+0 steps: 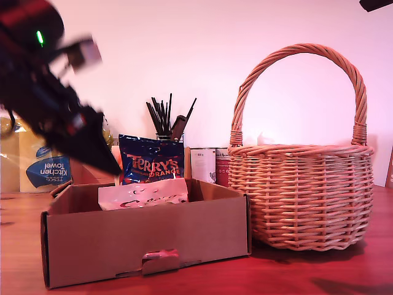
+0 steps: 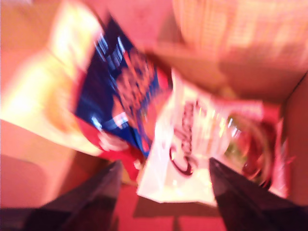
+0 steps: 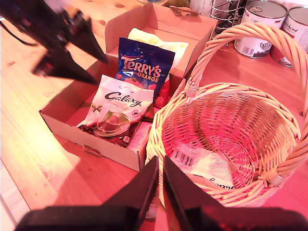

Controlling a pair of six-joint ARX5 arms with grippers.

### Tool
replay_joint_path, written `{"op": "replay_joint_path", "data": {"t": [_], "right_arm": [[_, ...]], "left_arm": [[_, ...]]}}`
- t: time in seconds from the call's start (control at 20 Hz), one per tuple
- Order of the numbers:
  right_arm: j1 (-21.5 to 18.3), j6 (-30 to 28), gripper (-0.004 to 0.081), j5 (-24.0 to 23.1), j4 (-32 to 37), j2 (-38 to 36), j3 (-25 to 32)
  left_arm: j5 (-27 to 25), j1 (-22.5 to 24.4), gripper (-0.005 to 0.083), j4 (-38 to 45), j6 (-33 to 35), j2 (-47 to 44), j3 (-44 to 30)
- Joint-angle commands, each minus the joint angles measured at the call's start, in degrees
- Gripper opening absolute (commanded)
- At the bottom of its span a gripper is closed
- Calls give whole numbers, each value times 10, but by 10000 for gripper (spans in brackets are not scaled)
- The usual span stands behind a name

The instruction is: Move the bags of Easter eggs from the cardboard box on the left into the woven basket on the right side.

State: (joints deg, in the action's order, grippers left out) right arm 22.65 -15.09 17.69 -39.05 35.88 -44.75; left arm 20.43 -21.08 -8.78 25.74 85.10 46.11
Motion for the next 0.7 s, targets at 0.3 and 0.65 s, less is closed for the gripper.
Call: {"op": "replay_joint_path", "data": {"t": [0.3, 0.65], "right_arm": [[3, -2, -13, 14, 4, -2, 0], [3, -2, -13, 14, 7, -2, 0]], "left_arm": [[43, 9, 586, 0, 1, 83, 18], [164, 8, 530, -68, -9, 83, 43]]}}
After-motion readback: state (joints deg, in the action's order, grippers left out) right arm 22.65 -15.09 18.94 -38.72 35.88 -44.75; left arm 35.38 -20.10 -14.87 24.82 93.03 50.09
